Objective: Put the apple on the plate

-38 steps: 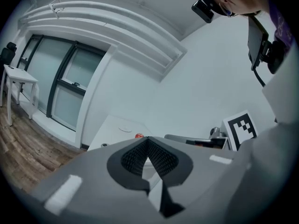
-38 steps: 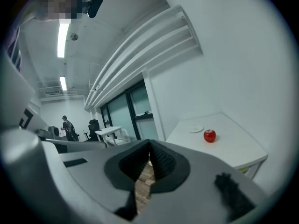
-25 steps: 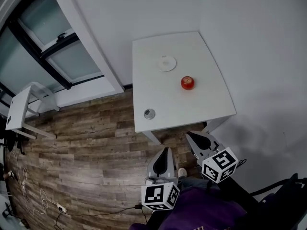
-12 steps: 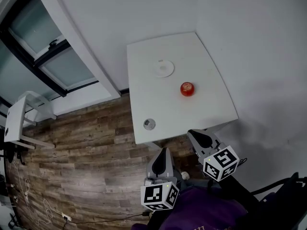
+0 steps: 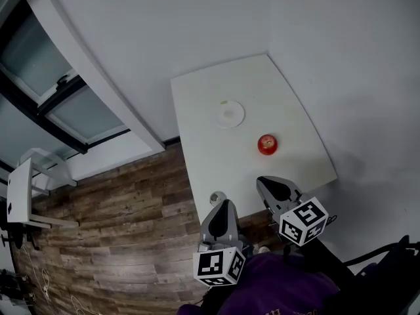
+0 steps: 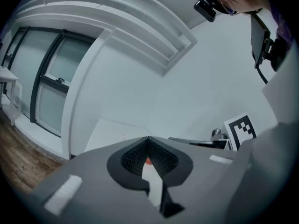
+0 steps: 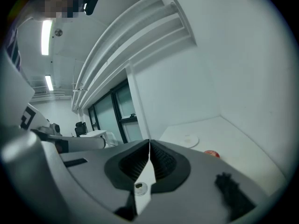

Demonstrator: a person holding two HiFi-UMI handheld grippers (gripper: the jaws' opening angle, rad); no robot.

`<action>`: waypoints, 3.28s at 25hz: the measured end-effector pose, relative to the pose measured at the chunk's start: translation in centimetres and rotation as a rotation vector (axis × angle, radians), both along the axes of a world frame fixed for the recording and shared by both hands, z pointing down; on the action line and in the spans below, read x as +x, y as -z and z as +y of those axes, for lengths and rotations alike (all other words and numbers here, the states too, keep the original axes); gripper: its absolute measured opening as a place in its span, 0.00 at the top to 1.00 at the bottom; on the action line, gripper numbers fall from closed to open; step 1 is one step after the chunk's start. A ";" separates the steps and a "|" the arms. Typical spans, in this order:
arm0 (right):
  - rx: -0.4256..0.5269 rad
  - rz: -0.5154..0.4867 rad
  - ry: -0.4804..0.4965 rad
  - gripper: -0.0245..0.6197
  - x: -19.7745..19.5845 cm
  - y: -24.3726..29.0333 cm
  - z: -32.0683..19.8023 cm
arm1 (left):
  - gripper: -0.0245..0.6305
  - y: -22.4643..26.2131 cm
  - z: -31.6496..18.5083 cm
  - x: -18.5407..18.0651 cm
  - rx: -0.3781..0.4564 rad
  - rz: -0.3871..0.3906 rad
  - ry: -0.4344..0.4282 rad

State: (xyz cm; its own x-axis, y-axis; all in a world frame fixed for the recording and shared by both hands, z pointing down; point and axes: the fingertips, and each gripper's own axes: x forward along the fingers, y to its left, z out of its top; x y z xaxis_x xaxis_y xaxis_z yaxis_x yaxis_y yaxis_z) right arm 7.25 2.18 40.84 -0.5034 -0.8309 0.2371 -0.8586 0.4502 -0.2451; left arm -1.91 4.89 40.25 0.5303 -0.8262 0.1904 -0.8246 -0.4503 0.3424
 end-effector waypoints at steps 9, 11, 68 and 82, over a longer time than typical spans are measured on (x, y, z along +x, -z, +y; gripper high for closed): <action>-0.019 0.001 -0.077 0.95 -1.0 -0.4 -5.3 | 0.95 -0.6 -6.0 -1.8 -0.023 -0.004 -0.074; -0.025 0.001 -0.092 0.95 -1.0 -0.6 -5.9 | 0.95 -0.8 -6.8 -1.9 -0.027 -0.004 -0.090; -0.351 0.429 -0.016 0.39 10.4 -16.3 -12.6 | 0.95 -1.1 -11.8 -0.1 -0.072 -0.076 -0.012; -0.389 0.467 -0.007 0.40 11.2 -19.0 -14.6 | 0.95 -2.5 -14.0 0.3 -0.085 -0.081 0.007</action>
State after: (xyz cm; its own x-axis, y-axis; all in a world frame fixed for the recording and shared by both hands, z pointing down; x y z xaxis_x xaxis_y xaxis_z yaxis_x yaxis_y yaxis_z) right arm 18.47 -12.45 59.81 -0.2682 -0.6420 0.7183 -0.9175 0.3975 0.0128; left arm -1.58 -9.16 42.71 0.5048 -0.8088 0.3017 -0.8540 -0.4170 0.3110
